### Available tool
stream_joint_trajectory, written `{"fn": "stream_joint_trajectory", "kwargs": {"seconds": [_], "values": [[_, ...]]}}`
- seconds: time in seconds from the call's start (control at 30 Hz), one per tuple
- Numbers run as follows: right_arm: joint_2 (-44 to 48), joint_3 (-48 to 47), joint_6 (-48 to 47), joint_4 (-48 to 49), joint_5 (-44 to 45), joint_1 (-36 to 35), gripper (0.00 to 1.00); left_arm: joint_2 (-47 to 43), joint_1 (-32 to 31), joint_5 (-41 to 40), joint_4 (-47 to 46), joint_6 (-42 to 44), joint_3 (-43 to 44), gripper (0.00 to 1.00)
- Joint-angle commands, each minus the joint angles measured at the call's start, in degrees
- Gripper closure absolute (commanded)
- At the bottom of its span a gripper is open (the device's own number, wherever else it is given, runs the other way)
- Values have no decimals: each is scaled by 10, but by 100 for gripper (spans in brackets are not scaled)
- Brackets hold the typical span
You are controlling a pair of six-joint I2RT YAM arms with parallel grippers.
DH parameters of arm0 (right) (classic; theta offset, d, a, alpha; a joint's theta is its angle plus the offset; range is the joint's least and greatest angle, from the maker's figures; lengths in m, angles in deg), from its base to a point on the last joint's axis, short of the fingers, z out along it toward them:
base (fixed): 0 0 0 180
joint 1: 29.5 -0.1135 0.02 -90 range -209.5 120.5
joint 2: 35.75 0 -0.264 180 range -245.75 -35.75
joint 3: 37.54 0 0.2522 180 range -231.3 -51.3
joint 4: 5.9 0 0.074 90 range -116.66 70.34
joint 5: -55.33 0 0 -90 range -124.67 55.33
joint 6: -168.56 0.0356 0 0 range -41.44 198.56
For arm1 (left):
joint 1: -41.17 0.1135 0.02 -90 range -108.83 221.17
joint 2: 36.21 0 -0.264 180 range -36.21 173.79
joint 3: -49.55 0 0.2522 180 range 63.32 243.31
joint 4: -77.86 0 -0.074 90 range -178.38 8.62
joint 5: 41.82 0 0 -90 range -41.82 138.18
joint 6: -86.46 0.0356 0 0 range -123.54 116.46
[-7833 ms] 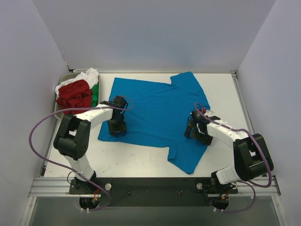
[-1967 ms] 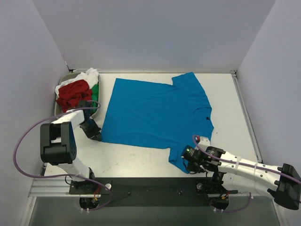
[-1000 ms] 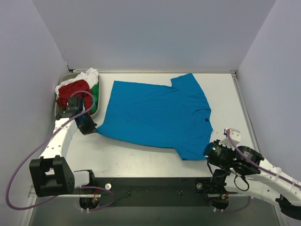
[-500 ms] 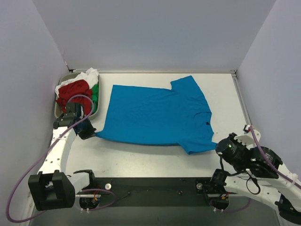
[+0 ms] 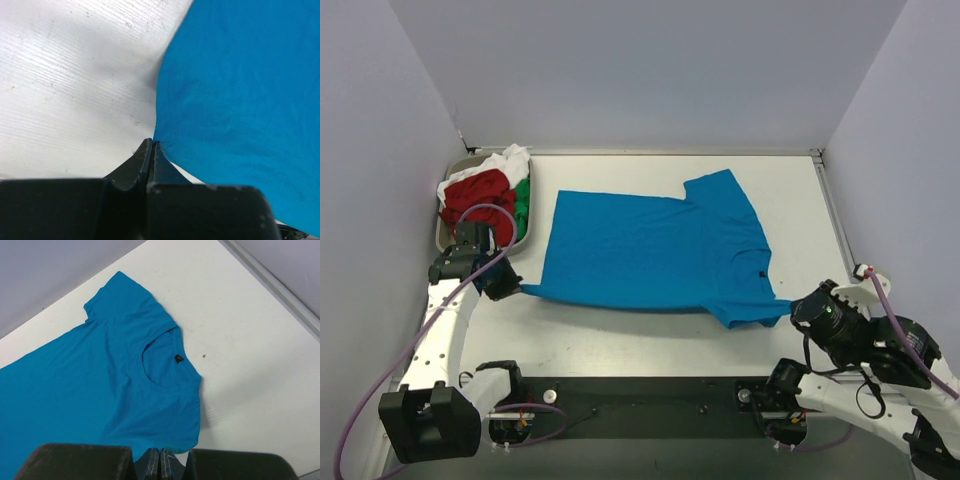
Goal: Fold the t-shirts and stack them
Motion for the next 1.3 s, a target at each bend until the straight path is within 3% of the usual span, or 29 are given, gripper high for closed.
{"fn": "stream_joint_trajectory", "kwargs": {"seconds": [0.0,0.2,0.43,0.6,0.7,0.73,0.87,1.27], "values": [[-49,-36,-47,-84,87,3,100,-4,7,-11,-2,9,27,100],[-116,-70,-121,-31,159,6,100,-2,8,-8,-10,8,25,100],[-199,-47,-262,177,122,47,100,-3,11,1,-20,7,23,100],[-269,-22,-338,302,38,131,100,-3,13,3,-25,7,21,100],[-282,4,-373,368,-39,234,100,0,13,4,-30,6,21,100],[-280,12,-380,376,-55,283,100,1,15,5,-30,5,22,100],[-208,64,-416,387,-96,364,100,3,17,0,-31,5,26,100],[-72,130,-388,289,-133,386,100,5,23,10,-48,2,16,100]]}}
